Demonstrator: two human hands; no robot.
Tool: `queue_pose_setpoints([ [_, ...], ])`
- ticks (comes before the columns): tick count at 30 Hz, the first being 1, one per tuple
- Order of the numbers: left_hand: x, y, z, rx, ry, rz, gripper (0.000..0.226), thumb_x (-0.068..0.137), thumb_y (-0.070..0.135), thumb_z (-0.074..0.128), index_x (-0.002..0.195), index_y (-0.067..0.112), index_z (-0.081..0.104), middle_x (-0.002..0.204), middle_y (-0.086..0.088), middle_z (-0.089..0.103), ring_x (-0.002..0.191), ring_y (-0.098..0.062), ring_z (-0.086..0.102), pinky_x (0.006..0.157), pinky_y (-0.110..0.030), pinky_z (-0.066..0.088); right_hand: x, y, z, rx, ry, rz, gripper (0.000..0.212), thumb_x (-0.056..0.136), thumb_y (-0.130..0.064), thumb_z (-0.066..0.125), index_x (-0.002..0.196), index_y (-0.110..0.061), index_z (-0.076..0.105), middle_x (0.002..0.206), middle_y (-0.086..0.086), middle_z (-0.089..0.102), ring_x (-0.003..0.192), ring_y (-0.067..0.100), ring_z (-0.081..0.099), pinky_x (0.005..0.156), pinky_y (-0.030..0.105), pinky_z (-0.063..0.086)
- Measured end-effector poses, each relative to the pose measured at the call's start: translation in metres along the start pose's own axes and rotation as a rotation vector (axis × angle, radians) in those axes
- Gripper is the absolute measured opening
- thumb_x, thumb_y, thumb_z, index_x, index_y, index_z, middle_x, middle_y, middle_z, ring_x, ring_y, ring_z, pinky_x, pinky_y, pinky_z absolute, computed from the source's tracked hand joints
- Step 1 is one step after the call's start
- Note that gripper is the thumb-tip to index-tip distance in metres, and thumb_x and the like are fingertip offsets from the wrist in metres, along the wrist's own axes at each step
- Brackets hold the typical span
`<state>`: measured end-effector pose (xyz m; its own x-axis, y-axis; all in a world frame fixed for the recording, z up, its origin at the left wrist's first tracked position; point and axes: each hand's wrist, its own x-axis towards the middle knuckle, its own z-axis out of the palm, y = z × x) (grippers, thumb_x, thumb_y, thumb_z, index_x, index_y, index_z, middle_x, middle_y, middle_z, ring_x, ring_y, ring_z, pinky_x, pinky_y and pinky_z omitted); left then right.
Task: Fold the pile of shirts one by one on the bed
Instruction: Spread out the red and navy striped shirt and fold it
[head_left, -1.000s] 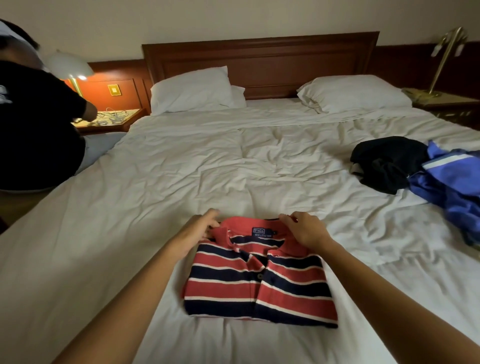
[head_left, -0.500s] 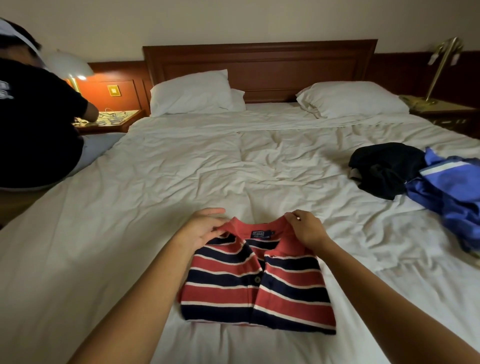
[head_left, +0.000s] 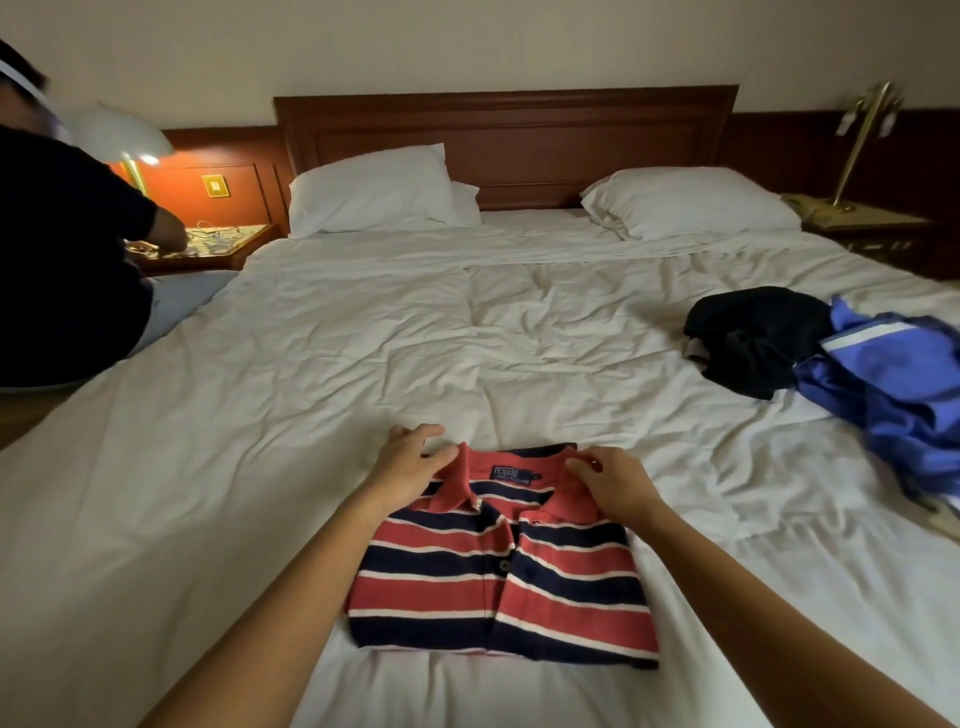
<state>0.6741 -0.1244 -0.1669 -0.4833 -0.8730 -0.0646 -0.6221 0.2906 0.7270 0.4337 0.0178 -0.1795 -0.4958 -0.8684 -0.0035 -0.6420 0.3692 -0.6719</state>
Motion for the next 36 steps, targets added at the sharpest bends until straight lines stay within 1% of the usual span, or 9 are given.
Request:
queue_pose_setpoints([
  [3,0.011,-0.005,0.011,0.315,-0.126,0.107,0.037,0.099,0.048,0.052,0.135,0.053,0.048,0.138,0.008,0.040,0.132,-0.021,0.036,0.109,-0.040,0.026,0.004,-0.006,0.001,0.021,0.021,0.000,0.029,0.100,-0.030,0.056,0.113,-0.008,0.069,0.109,0.006,0.071,0.102,0.023,0.064,0.076,0.023,0.038],
  [6,0.013,-0.012,0.012,0.374,-0.180,0.222,0.025,0.099,0.043,0.053,0.113,0.063,0.054,0.123,0.022,0.044,0.121,-0.011,0.035,0.094,-0.036,0.021,0.008,-0.011,0.001,0.048,0.046,-0.062,0.022,0.099,-0.027,0.058,0.111,-0.014,0.070,0.107,0.001,0.071,0.097,0.016,0.063,0.074,0.019,0.039],
  [9,0.014,-0.012,0.004,0.402,-0.286,0.276,0.027,0.101,0.041,0.049,0.112,0.065,0.052,0.127,0.024,0.041,0.120,-0.007,0.032,0.098,-0.035,0.018,0.016,-0.015,-0.001,0.079,0.025,-0.107,0.015,0.098,-0.029,0.058,0.102,-0.020,0.070,0.097,-0.003,0.070,0.088,0.012,0.061,0.064,0.010,0.038],
  [14,0.015,-0.003,-0.005,0.212,-0.283,0.275,0.016,0.103,0.030,0.050,0.091,0.038,0.055,0.098,0.012,0.058,0.098,-0.012,0.053,0.097,-0.041,0.037,0.021,-0.021,-0.001,-0.022,-0.006,-0.128,0.015,0.101,-0.026,0.051,0.104,-0.022,0.065,0.089,-0.002,0.066,0.077,0.013,0.057,0.062,0.022,0.039],
  [18,0.009,0.001,-0.021,-0.194,-0.118,0.346,0.008,0.098,0.006,0.059,0.095,0.013,0.059,0.084,0.006,0.058,0.074,0.005,0.053,0.077,-0.016,0.044,0.021,-0.030,-0.005,0.049,0.047,-0.259,0.009,0.102,-0.024,0.051,0.098,-0.022,0.058,0.086,0.003,0.068,0.077,0.017,0.058,0.066,0.024,0.037],
  [22,0.010,-0.009,-0.047,-0.305,-0.014,0.351,0.021,0.090,0.008,0.071,0.105,0.021,0.064,0.100,0.007,0.066,0.090,-0.001,0.062,0.082,-0.012,0.047,0.031,-0.050,-0.008,0.210,0.091,-0.347,0.009,0.100,-0.026,0.055,0.092,-0.026,0.058,0.081,-0.008,0.067,0.076,0.007,0.060,0.068,0.010,0.040],
  [28,0.006,-0.034,-0.034,0.095,-0.132,0.006,0.043,0.087,0.054,0.068,0.118,0.025,0.062,0.103,0.007,0.070,0.099,-0.011,0.065,0.092,-0.031,0.050,0.032,-0.039,0.023,-0.264,-0.178,-0.129,0.038,0.098,-0.044,0.054,0.127,-0.018,0.057,0.116,0.011,0.066,0.108,0.027,0.060,0.088,0.032,0.044],
  [33,-0.017,-0.035,-0.049,-0.334,-0.360,0.042,0.023,0.089,0.029,0.072,0.110,0.020,0.075,0.106,0.002,0.077,0.101,-0.011,0.071,0.082,-0.016,0.051,0.006,-0.018,0.011,-0.061,-0.094,-0.050,0.055,0.093,-0.059,0.053,0.137,-0.027,0.047,0.120,0.004,0.067,0.113,0.024,0.061,0.089,0.031,0.044],
  [36,-0.022,-0.027,-0.054,-0.376,-0.341,0.099,0.031,0.093,0.015,0.067,0.123,0.007,0.066,0.118,-0.008,0.073,0.110,-0.020,0.068,0.095,-0.028,0.053,-0.008,-0.010,0.013,-0.098,-0.154,-0.094,0.044,0.097,-0.043,0.057,0.136,-0.024,0.048,0.122,0.002,0.066,0.110,0.022,0.062,0.088,0.029,0.045],
])
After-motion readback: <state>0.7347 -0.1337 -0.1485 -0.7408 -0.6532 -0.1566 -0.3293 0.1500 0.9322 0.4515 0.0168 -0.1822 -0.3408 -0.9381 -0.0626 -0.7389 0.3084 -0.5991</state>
